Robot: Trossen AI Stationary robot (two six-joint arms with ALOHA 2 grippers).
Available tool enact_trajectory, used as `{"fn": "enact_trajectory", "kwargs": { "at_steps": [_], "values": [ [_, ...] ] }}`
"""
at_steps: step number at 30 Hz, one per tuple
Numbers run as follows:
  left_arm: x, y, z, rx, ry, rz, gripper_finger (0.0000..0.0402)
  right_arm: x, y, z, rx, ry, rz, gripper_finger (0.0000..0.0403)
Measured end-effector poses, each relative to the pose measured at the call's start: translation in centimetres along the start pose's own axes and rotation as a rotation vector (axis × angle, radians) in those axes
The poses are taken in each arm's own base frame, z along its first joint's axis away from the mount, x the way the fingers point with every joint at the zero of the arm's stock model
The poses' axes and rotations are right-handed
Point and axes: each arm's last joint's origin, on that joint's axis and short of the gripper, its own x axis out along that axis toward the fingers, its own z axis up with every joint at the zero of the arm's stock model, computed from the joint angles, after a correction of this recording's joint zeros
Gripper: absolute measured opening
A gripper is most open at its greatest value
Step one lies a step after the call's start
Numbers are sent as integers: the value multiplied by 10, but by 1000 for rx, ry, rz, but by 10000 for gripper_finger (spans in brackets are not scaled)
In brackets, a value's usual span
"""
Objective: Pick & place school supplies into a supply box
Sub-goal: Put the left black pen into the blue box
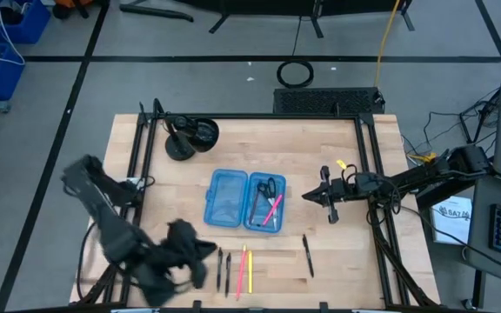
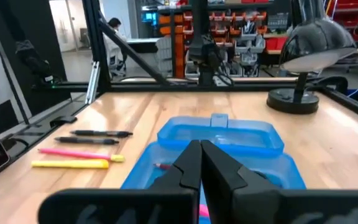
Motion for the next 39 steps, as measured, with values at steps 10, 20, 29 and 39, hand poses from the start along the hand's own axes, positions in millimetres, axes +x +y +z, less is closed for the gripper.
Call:
{"fn": "enact_trajectory", "kwargs": {
  "at_steps": [10,20,29,39],
  "values": [
    [109,11,-53,-284,412,550,40,0,2,0,34,5,70,4],
    [159,9,-79,-191,576,507,113,0,2,2,54,-12,71,4],
    [141,7,-100,-331,560,585,237,0,2,1,90,-10,72,4],
    [151,23,-115,-416,542,633,224,0,2,1,87,-10,72,4]
  ]
}}
